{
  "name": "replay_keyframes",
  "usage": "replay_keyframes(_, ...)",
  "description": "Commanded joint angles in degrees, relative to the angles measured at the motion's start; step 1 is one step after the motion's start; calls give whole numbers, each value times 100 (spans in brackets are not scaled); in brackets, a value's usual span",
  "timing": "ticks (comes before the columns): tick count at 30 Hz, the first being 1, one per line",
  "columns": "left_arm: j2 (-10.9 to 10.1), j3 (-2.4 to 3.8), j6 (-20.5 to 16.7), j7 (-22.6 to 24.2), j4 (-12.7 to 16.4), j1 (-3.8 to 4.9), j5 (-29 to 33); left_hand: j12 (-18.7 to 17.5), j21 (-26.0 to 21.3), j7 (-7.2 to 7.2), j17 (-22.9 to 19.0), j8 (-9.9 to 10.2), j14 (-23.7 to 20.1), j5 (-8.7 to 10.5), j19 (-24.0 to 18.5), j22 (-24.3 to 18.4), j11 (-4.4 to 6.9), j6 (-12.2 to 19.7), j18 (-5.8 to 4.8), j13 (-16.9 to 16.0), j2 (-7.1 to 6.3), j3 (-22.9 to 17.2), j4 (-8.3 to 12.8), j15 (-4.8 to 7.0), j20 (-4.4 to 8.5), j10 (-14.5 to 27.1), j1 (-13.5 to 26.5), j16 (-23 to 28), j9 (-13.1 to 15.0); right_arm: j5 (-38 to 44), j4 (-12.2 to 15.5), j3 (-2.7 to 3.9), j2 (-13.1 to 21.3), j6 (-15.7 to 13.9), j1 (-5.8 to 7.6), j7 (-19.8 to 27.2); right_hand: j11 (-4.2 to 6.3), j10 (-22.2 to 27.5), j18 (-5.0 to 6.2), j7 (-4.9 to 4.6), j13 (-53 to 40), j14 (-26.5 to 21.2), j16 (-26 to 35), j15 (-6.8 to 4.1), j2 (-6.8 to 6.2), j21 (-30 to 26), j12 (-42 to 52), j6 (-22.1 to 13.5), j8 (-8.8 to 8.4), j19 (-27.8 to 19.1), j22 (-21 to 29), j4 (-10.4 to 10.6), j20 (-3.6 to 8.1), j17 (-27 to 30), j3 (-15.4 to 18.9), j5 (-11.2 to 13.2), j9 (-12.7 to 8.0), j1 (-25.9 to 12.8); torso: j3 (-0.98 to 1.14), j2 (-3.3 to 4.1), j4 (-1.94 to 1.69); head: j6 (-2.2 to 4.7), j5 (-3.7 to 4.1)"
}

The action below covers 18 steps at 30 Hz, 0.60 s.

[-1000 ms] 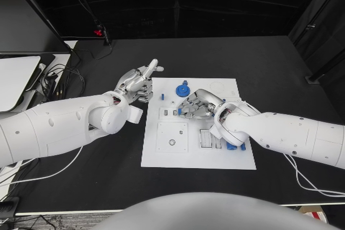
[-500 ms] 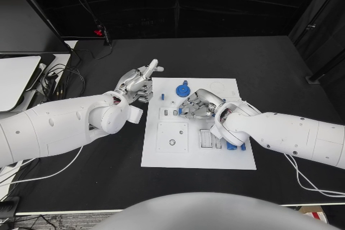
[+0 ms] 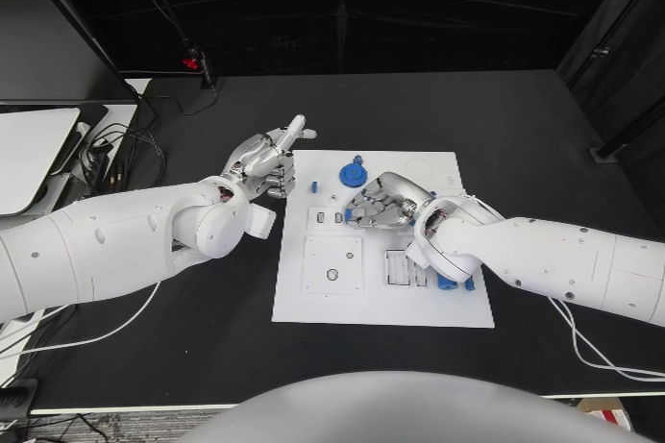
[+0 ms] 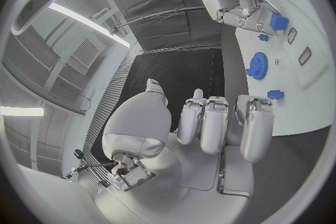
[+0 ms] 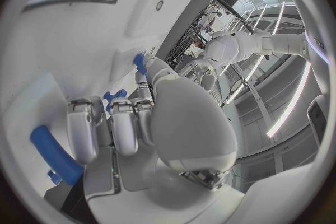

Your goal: Assemble the parts on the task board

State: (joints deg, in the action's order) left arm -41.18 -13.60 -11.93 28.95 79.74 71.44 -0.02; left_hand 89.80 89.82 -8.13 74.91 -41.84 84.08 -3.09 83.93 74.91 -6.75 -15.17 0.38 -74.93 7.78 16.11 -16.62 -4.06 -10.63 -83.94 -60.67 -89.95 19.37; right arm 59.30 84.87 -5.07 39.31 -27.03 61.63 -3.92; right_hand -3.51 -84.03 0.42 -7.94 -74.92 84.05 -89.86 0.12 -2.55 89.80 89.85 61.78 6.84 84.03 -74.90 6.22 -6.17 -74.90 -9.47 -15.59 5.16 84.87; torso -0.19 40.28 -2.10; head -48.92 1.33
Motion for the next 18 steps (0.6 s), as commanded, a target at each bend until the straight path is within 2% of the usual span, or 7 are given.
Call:
replay_keyframes(1, 5, 6, 34, 16, 1, 6, 13, 20, 18, -307, 1509, -19, 592, -4, 607, 1509, -39, -34, -38, -1507, 18, -32, 4, -45, -28, -606, -34, -5, -5, 37, 14, -6, 7, 70, -7, -62, -62, -597, -36, -15, -1508, 595, -14, 51, -47, 2, 15, -41, -37, 581, -1500, -62, -61, -1510, -6, 10, -2, 13, 0, 1, 5, -1, 4)
replay_keyframes(5, 7, 6, 39, 16, -2, 4, 13, 20, 18, -307, 1509, -19, 592, -4, 607, 1509, -39, -34, -38, -1507, 18, -32, 4, -45, -28, -606, -34, -5, -5, 68, 12, -6, 8, 81, -9, -52, -91, -597, -33, -49, -1508, 595, -14, 77, -131, -7, 15, -89, -87, 573, -1496, -117, -86, -1510, 16, 75, -20, 43, 2, -2, 3, 2, 7)
replay_keyframes(10, 7, 6, 38, 17, -3, 2, 13, 20, 18, -307, 1509, -19, 592, -4, 607, 1509, -39, -34, -38, -1507, 18, -32, 4, -45, -28, -606, -34, -5, -5, 94, -4, -6, 9, 94, -11, -8, -138, -597, -25, -100, -1508, 595, -14, 130, -314, -31, 15, -187, -170, 552, -1483, -110, -132, -1510, 127, 162, -51, -38, 1, 0, 1, 12, 11)
replay_keyframes(18, 7, 6, 45, 17, -4, 0, 13, 20, 18, -307, 1509, -19, 592, -4, 607, 1509, -39, -34, -38, -1507, 18, -32, 4, -45, -28, -606, -34, -5, -5, 148, 12, -6, 12, 25, -13, 20, -182, -597, -17, -147, -1508, 595, -14, 179, -432, -57, 15, -331, -267, 529, -1471, -82, -183, -1510, 212, 276, -86, -40, -1, 1, 5, 16, 13)
